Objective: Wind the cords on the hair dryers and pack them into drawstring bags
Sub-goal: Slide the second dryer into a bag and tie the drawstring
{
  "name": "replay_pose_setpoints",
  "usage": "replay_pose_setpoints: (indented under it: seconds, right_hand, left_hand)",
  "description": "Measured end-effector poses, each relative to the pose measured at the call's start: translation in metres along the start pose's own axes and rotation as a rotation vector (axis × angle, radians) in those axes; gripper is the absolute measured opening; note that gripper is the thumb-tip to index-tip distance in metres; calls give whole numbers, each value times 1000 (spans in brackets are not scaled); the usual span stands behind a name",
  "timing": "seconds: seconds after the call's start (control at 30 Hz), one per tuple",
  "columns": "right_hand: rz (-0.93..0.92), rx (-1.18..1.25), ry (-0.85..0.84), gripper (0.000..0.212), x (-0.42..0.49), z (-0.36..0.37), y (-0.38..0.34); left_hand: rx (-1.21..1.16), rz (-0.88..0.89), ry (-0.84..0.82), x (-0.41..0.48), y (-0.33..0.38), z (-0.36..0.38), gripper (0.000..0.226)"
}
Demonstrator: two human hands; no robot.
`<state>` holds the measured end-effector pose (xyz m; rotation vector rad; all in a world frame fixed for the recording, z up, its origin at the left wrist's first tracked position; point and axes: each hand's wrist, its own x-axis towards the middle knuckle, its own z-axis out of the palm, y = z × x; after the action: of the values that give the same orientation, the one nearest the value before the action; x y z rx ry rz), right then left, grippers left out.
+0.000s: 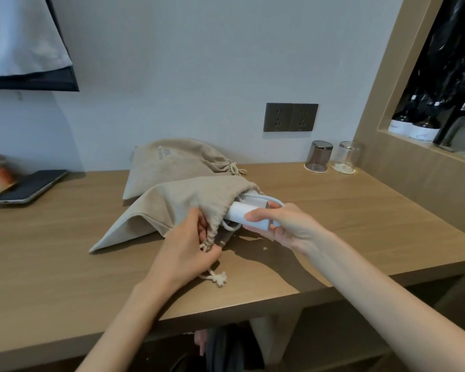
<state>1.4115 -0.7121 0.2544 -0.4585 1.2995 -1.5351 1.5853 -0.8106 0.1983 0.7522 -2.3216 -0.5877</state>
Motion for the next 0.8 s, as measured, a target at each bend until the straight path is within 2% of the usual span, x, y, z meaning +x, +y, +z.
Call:
replay_pose_setpoints:
  seconds: [0.03, 0.13, 0.23, 0.3, 0.37, 0.47, 0.53, 0.6, 0.67, 0.7, 0.77, 0.8]
  right_hand:
    - [-40, -26, 5, 47, 3, 2, 4]
    - [-138, -137, 92, 90, 15, 8, 19]
    - [-211, -222, 153, 109, 18, 21, 37]
    - [-265, -352, 157, 114, 17, 26, 47]
    - [-268, -452, 84, 106, 14, 25, 51]
    - [-162, -422, -27, 93, 14, 14, 44]
    - [-200, -424, 15, 57, 12, 7, 33]
    - [-380, -537, 164, 28, 17, -3, 26]
    - [-552, -665, 264, 22, 27, -18, 23]
    - [-577, -757, 259, 24, 31, -22, 22]
    - [-550, -909, 170, 28, 42, -29, 23]
    - [-532, -912, 106, 28, 46, -30, 23]
  left_hand:
    - [-27, 8, 15, -1, -1, -2, 36]
    - [-143, 60, 63, -9, 3, -5, 33]
    - [-134, 105, 25, -16, 6, -3, 28]
    - [-70, 89, 26, -16, 4, -3, 28]
    - [-63, 42, 43, -16, 2, -4, 28]
    - [-59, 19, 48, -17, -1, -7, 28]
    - [-70, 14, 39, -19, -1, -8, 27]
    - [-57, 17, 23, -19, -1, -8, 27]
    - [-24, 24, 0, -19, -1, -7, 29]
    - [-12, 28, -12, -19, -1, -7, 31]
    - [-1, 42, -38, -18, -2, -6, 37]
    - [2, 47, -49, -18, -2, -6, 39]
